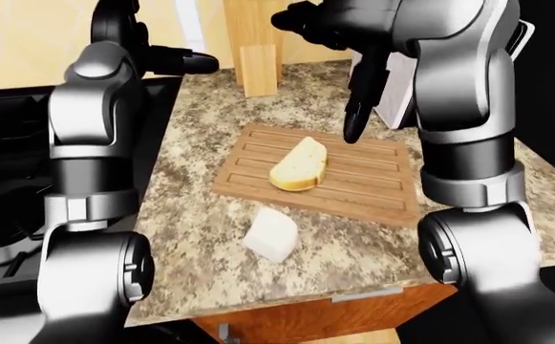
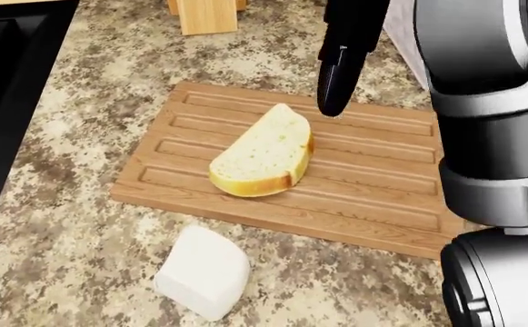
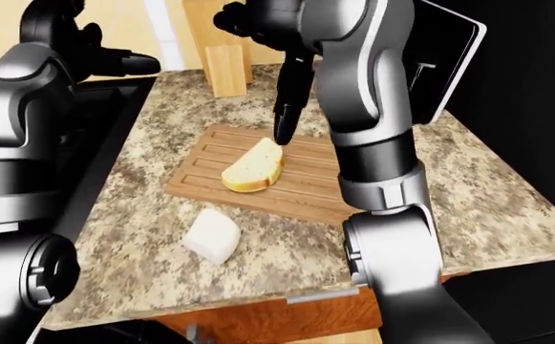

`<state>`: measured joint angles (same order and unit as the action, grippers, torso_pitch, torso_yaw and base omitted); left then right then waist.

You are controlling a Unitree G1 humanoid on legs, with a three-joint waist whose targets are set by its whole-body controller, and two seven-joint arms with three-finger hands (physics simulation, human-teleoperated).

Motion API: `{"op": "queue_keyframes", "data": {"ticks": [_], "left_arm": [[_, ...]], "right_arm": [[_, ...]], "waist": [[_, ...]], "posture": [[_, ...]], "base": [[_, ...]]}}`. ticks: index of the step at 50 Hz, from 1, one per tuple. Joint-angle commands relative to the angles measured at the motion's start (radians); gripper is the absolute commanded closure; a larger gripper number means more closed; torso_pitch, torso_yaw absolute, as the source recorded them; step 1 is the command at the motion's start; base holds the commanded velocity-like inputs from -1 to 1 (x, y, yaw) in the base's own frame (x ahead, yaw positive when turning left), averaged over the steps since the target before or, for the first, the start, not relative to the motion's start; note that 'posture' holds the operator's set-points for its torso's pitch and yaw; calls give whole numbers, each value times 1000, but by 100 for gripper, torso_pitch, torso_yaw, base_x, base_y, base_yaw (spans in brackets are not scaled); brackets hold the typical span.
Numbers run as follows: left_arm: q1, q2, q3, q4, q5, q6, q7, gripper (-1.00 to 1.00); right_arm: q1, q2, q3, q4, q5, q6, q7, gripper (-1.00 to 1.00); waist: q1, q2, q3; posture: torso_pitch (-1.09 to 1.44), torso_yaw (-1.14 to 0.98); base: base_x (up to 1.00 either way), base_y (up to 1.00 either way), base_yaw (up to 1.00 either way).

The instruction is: Pick up the wedge of cheese and place it on the slice of bread to prepare a simple cheese on bread dish.

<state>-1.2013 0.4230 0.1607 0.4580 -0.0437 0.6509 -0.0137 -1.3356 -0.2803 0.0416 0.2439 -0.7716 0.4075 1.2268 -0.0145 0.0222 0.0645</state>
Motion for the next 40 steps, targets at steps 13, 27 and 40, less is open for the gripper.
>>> {"op": "queue_keyframes", "data": {"ticks": [13, 27, 40], "left_arm": [[-83, 34, 7, 43, 24, -70, 0, -100], [-79, 32, 8, 66, 31, -91, 0, -100], [-80, 30, 9, 80, 30, -103, 1, -100]], "right_arm": [[-7, 66, -12, -252, -178, -11, 254, -100], [-27, 10, 102, -403, -173, 83, 388, -100], [102, -74, 346, -651, -106, 176, 388, -100]], "waist": [[-7, 10, -35], [-23, 21, -30], [-32, 26, -24]], "posture": [[0, 0], [0, 0], [0, 0]], "base": [[0, 0, 0], [0, 0, 0], [0, 0, 0]]}}
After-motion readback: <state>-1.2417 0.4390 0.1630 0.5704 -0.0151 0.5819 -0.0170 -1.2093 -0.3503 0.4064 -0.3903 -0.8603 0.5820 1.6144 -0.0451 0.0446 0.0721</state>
